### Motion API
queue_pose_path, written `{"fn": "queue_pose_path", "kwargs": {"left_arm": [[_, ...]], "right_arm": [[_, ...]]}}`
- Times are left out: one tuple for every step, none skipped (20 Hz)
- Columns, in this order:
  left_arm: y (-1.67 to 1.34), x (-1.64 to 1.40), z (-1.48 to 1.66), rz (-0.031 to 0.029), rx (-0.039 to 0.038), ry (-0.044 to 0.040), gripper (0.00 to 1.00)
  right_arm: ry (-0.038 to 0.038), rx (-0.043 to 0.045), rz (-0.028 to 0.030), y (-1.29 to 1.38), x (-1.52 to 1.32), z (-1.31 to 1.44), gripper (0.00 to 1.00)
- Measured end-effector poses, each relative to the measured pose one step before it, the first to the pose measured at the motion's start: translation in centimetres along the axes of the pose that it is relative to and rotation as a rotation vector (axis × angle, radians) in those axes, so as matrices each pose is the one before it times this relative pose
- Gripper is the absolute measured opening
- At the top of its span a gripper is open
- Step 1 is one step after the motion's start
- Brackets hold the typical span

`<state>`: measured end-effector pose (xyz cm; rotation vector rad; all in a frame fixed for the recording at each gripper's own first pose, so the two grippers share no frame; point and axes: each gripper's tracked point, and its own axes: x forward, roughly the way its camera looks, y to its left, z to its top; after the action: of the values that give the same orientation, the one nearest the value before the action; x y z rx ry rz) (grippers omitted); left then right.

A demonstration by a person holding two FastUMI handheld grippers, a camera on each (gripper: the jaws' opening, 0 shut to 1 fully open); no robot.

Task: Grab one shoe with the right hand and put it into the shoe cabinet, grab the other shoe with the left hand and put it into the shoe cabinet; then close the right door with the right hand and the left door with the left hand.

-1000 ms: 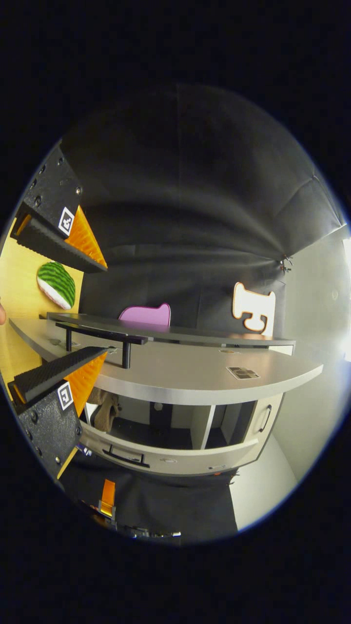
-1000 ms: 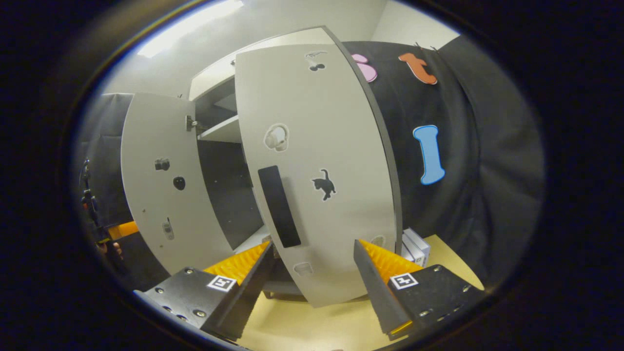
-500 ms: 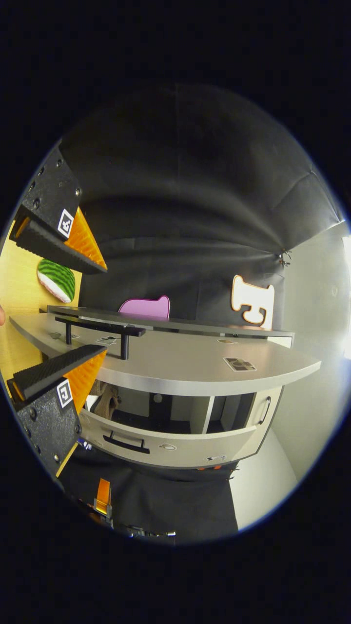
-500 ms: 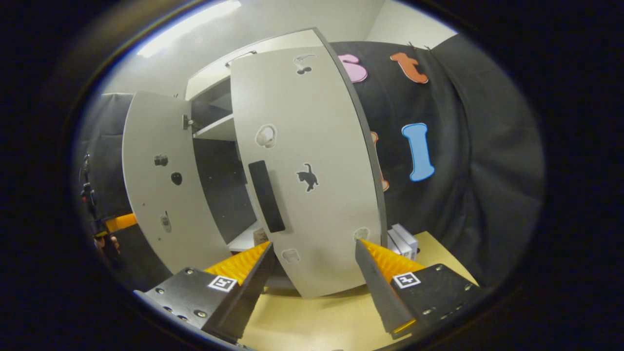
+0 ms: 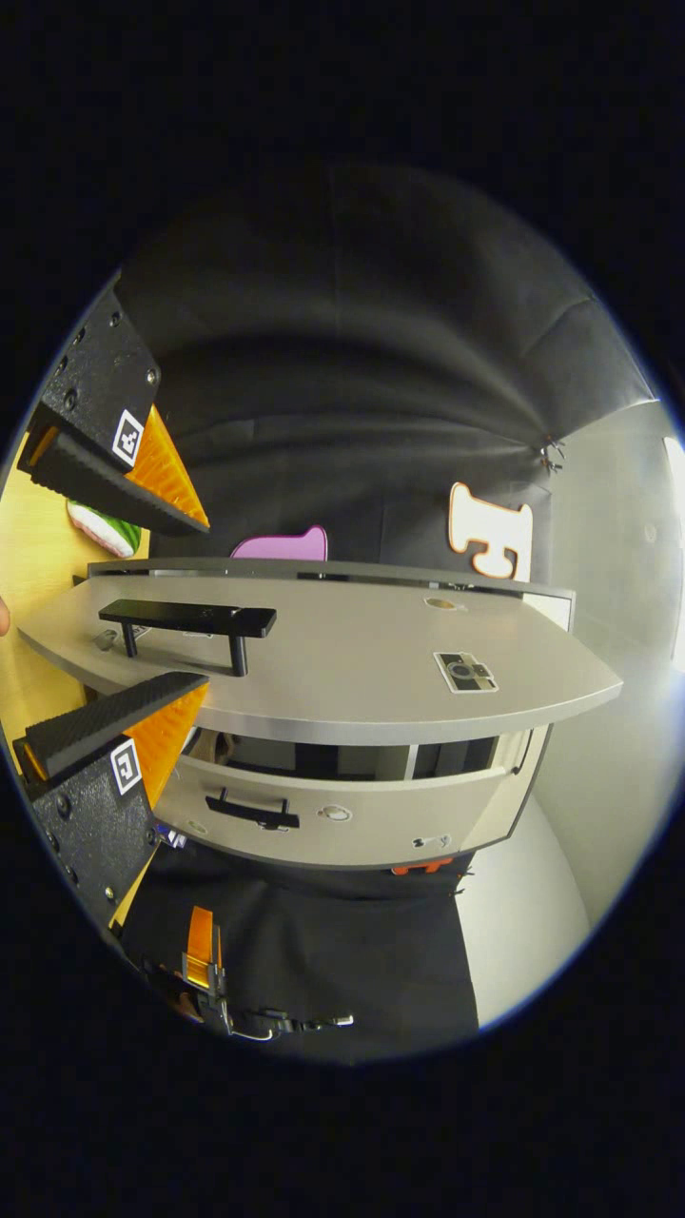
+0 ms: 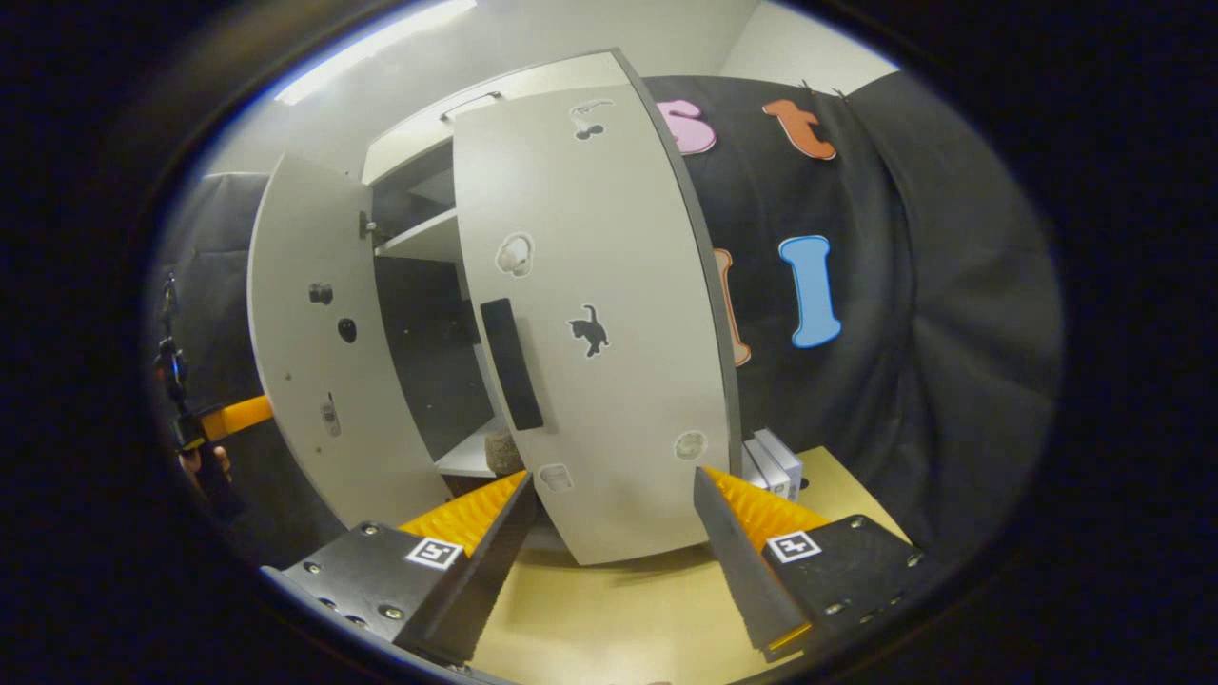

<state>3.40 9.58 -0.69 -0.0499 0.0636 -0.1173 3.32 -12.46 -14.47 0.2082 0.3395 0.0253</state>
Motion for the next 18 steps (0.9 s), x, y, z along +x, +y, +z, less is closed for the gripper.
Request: {"fn": "queue_pose_path", "kwargs": {"left_arm": [[-0.507,0.25,-0.018,-0.01345,0.00127,-0.00131,0.88],[-0.551,0.303,-0.111,-0.01576,-0.00111,0.00126,0.88],[-0.533,0.318,0.035,-0.01744,-0.0037,-0.00051,0.89],[-0.467,0.36,-0.153,-0.01514,-0.0011,0.003,0.89],[-0.492,0.205,-0.071,-0.01248,0.00162,0.00048,0.88],[-0.423,0.214,-0.016,-0.01082,0.00239,0.00095,0.89],[-0.425,0.29,-0.036,-0.011,0.00319,0.00097,0.89],[-0.412,0.445,-0.074,-0.01039,0.00065,-0.0001,0.89],[-0.419,0.325,-0.144,-0.01053,-0.00019,0.00288,0.88],[-0.543,0.36,-0.164,-0.01209,-0.00083,0.00253,0.88],[-0.426,0.407,-0.043,-0.00966,-0.00228,0.0,0.88],[-0.213,0.493,-0.042,-0.00318,-0.00338,-0.00314,0.88],[-0.045,0.521,-0.125,0.00545,-0.00381,0.00265,0.88],[0.122,0.553,-0.235,0.0065,-0.00349,0.00566,0.88],[0.067,0.594,0.006,0.00337,-0.00517,0.00061,0.89],[0.229,0.538,-0.015,0.00269,-0.01063,-0.00176,0.89],[0.17,0.438,-0.006,0.00021,-0.01272,0.0021,0.89],[-0.108,0.396,-0.075,-0.01092,-0.01318,0.00603,0.89]], "right_arm": [[-0.00067,-0.00316,-0.00559,-0.296,0.015,-0.078,1.0],[0.00143,0.0,-0.00573,-0.314,-0.026,0.008,1.0],[0.00363,0.00379,-0.00376,-0.198,0.032,-0.2,1.0],[0.00177,0.00561,-0.00103,-0.088,-0.127,0.028,1.0],[0.00089,0.00329,-0.0017,-0.079,-0.046,-0.083,1.0],[0.0002,-0.0022,-0.00396,-0.2,-0.098,-0.007,1.0],[0.00159,-0.00622,-0.00882,-0.428,-0.157,-0.222,1.0],[0.00238,-0.00408,-0.00887,-0.362,-0.146,-0.154,1.0],[0.00015,0.00264,-0.00581,-0.32,0.008,0.001,1.0],[-0.00152,0.00851,-0.00391,-0.222,-0.083,0.088,1.0],[-0.00129,0.00997,-0.00455,-0.268,-0.061,-0.089,1.0],[-0.00262,0.00842,-0.00669,-0.308,-0.235,0.051,1.0],[-0.00367,0.00544,-0.00695,-0.245,-0.16,0.044,1.0],[-0.00387,0.0021,-0.00883,-0.346,-0.296,0.121,1.0],[-0.00376,-0.00068,-0.00953,-0.359,-0.308,0.003,1.0],[-0.00347,-0.00224,-0.0116,-0.453,-0.307,0.11,1.0],[-0.00224,-0.00215,-0.01206,-0.506,-0.249,0.047,1.0],[-0.00171,-0.00169,-0.01389,-0.586,-0.336,0.027,1.0]]}}
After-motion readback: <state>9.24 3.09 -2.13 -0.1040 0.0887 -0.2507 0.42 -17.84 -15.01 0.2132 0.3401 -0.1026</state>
